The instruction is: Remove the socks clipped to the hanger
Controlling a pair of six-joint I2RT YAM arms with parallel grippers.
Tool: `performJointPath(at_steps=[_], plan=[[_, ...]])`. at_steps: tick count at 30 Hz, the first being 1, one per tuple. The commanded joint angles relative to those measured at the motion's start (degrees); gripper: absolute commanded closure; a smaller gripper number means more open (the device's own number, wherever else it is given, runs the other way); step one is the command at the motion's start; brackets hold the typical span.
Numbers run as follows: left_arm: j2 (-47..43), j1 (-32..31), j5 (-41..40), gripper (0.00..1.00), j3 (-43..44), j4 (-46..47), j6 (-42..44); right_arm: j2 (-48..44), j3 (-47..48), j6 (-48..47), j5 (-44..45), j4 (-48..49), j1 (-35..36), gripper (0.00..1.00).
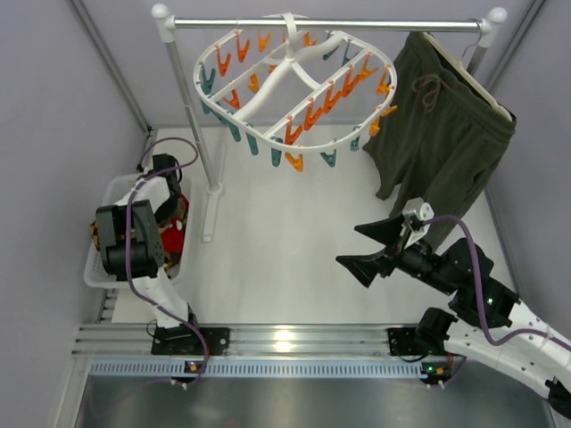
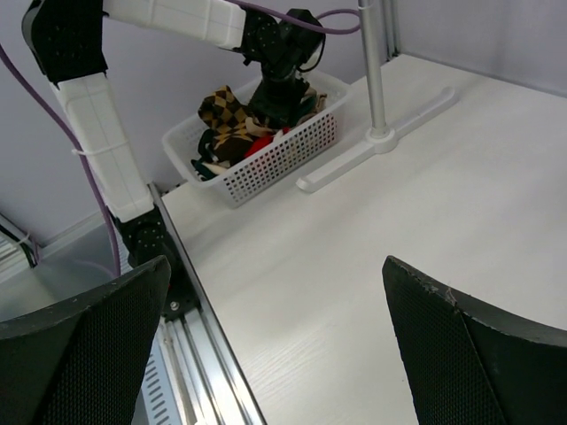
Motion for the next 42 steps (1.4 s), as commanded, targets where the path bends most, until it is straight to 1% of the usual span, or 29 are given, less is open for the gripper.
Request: performJointPath(at_steps=[1, 5, 6, 8, 13, 14, 15, 16, 17, 18, 19, 20, 21, 22, 23, 24, 25, 26, 27, 28, 32, 34, 36, 37, 42], plan=[[-5.92, -0.01, 1.88, 0.53, 2.52, -0.77, -2.33, 0.74, -0.25, -0.69, 0.38, 2.43, 0.1, 0.0], [-13.82, -0.01, 1.79, 0.27, 2.96, -0.77, -3.3, 1.62, -0.07, -0.69, 0.38, 2.69, 0.1, 0.0], [-15.07, -0.01, 1.53, 0.23, 2.88, -0.68, -3.47, 2.05, -0.07, -0.61, 0.47, 2.69, 0.1, 0.0], [-18.57, -0.01, 1.88, 0.02, 2.7, -0.68, -3.56, 2.49, 0.45, -0.78, 0.73, 2.69, 0.1, 0.01], [-25.61, -0.7, 5.56, 0.02, 3.14, -0.86, -3.56, 2.85, 1.6, -2.1, 4.85, 0.5, 0.1, 0.01], [-28.5, -0.97, 8.88, 0.02, 3.23, -0.94, -3.47, 2.85, 2.03, -2.1, 7.91, 0.06, 0.1, 0.01], [-30.18, -1.49, 10.56, 0.02, 3.14, -0.95, -3.39, 2.59, 2.39, -2.27, 9.5, -0.47, 0.1, 0.01], [-31.94, -3.07, 12.75, 0.02, 3.05, -1.03, -3.12, 2.58, 2.82, -2.36, 11.52, -2.04, 0.1, 0.01], [-35.87, -3.95, 18.69, 0.02, 2.79, -0.95, -2.6, 2.41, 3.61, -2.45, 16.41, -2.84, 0.1, 0.01], [-38.0, -5.0, 21.28, 0.02, 2.09, -0.86, -2.68, 1.89, 4.14, -2.19, 19.16, -4.06, 0.1, 0.0], [-42.19, -6.76, 25.13, 0.02, 1.56, -0.86, -2.68, 1.62, 5.1, -1.93, 22.23, -6.08, 0.1, 0.01], [-44.24, -7.38, 28.48, 0.02, 0.77, -0.77, -2.77, 1.27, 5.46, -1.84, 28.01, -7.4, 0.1, 0.01], [-46.26, -7.91, 33.21, 0.02, -0.71, -0.68, -3.99, 0.83, 5.81, -1.92, 30.5, -8.28, 0.1, 0.01], [-49.85, -8.79, 34.39, 0.02, -1.51, -0.77, -4.78, 0.74, 6.86, -2.18, 32.96, -9.34, 0.19, 0.01], [-51.54, -9.06, 35.7, 0.02, -2.3, -0.68, -5.23, 0.65, 7.39, -2.36, 37.25, -12.31, 0.1, 0.01], [-53.47, -9.06, 38.94, 0.02, -3.96, -0.77, -6.1, 0.65, 7.92, -2.45, 39.29, -13.64, 0.1, 0.01], [-56.71, -9.06, 39.92, 0.02, -4.76, -0.86, -6.11, 0.74, 8.88, -2.28, 42.71, -15.31, 0.1, 0.01], [-58.31, -9.06, 40.2, 0.02, -6.34, -0.86, -6.2, 0.74, 9.24, -2.54, 44.22, -17.59, 0.1, 0.0], [-60.06, -11.06, 39.94, 0.02, -7.22, -0.77, -6.46, 0.74, 9.42, -2.54, 45.63, -18.74, 0.1, 0.01], [-63.3, -11.43, 39.85, 0.02, -8.1, -0.86, -6.46, 0.83, 9.85, -2.28, 48.34, -19.88, 0.1, 0.01], [-71.31, -13.01, 41.34, 0.02, -13.72, -0.95, -6.2, 0.91, 11.88, -0.88, 53.54, -27.35, 0.1, 0.01], [-75.69, -13.71, 46.33, 0.02, -15.13, -1.38, -6.29, 0.83, 13.8, -0.17, 55.04, -32.09, 0.19, 0.01], [-78.09, -13.8, 48.19, 0.02, -16.46, -2.61, -5.76, 0.21, 15.65, 0.88, 55.49, -35.52, 0.1, 0.01], [-80.71, -13.8, 49.07, 0.02, -16.9, -2.96, -5.58, -0.22, 16.01, 1.15, 54.44, -36.15, 0.1, 0.0], [-86.79, -14.42, 49.69, 0.02, -18.31, -3.58, -5.58, -0.93, 17.32, 1.06, 54.43, -39.05, 0.1, 0.0]])
